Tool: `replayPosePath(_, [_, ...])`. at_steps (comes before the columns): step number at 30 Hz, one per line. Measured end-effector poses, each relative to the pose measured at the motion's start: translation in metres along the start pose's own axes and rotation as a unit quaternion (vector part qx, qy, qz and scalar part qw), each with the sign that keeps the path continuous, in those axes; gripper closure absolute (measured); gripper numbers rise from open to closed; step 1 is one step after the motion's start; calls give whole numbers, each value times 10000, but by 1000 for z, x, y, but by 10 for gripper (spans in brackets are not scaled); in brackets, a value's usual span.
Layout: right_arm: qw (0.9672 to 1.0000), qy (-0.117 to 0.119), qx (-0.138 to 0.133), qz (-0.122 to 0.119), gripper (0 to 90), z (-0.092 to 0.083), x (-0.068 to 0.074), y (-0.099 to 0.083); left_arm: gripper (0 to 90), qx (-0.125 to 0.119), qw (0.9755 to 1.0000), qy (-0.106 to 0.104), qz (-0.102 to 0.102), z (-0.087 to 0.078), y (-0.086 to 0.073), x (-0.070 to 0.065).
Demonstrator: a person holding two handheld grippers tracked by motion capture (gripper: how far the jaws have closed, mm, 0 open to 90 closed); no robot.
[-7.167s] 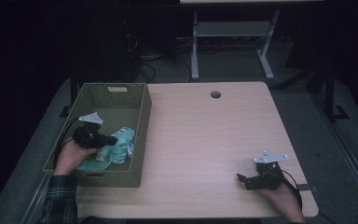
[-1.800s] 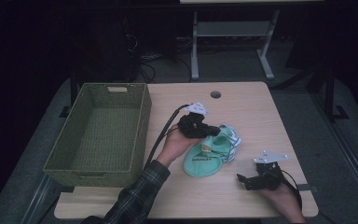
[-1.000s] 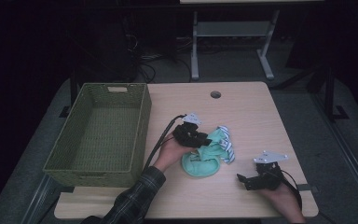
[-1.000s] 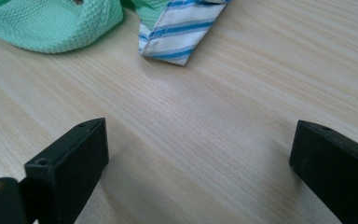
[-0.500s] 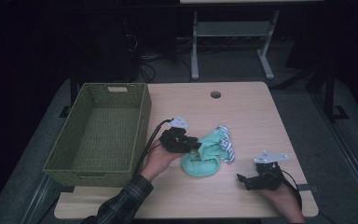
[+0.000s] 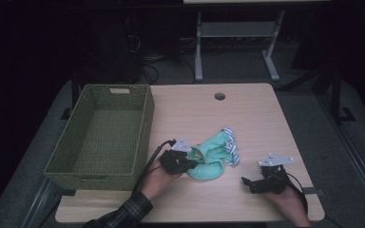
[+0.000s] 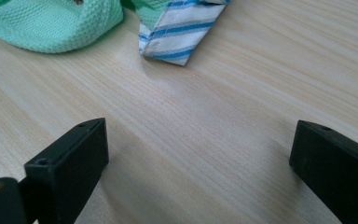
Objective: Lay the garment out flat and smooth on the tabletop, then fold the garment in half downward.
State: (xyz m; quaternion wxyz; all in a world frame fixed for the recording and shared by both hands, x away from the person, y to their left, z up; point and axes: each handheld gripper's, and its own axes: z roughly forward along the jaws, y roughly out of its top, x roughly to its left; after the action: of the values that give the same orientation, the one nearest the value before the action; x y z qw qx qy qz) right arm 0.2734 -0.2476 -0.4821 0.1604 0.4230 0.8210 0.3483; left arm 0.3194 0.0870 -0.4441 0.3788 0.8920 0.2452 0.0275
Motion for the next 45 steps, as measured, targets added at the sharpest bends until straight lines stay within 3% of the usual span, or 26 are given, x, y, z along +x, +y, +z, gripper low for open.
replayPosePath(8, [10000, -29, 3, 13, 39, 0, 1, 0, 895, 311, 9995, 7, 42, 14, -11, 1])
replayPosePath(13, [10000, -34, 1, 6, 40, 0, 1, 0, 896, 251, 9997, -28, -59, 15, -13, 2])
replayPosePath(14, [10000, -36, 0, 7, 39, 0, 1, 0, 896, 330, 9994, -4, 31, 14, -12, 2])
replayPosePath(17, [10000, -32, 9, 6, 46, 0, 1, 1, 896, 289, 9996, 23, 20, 15, -12, 0])
replayPosePath(20, [9999, -33, 91, 30, 80, 0, 3, 3, 896, 347, 9993, 50, 117, 14, -12, 0])
replayPosePath(23, [9999, -16, 147, 36, 139, -2, 4, 6, 895, 347, 9994, 45, 83, 14, -11, 0])
replayPosePath(36, [9997, 100, -74, 211, 325, 3, -4, 33, 895, 348, 9994, -11, 16, 14, -11, 2])
replayPosePath(41, [9984, 345, -182, 411, 431, 9, -7, 42, 895, 358, 9994, -10, 15, 14, -11, 3])
replayPosePath(45, [9983, 414, -125, 382, 472, 16, -6, 46, 896, 337, 9994, -14, -21, 14, -11, 2])
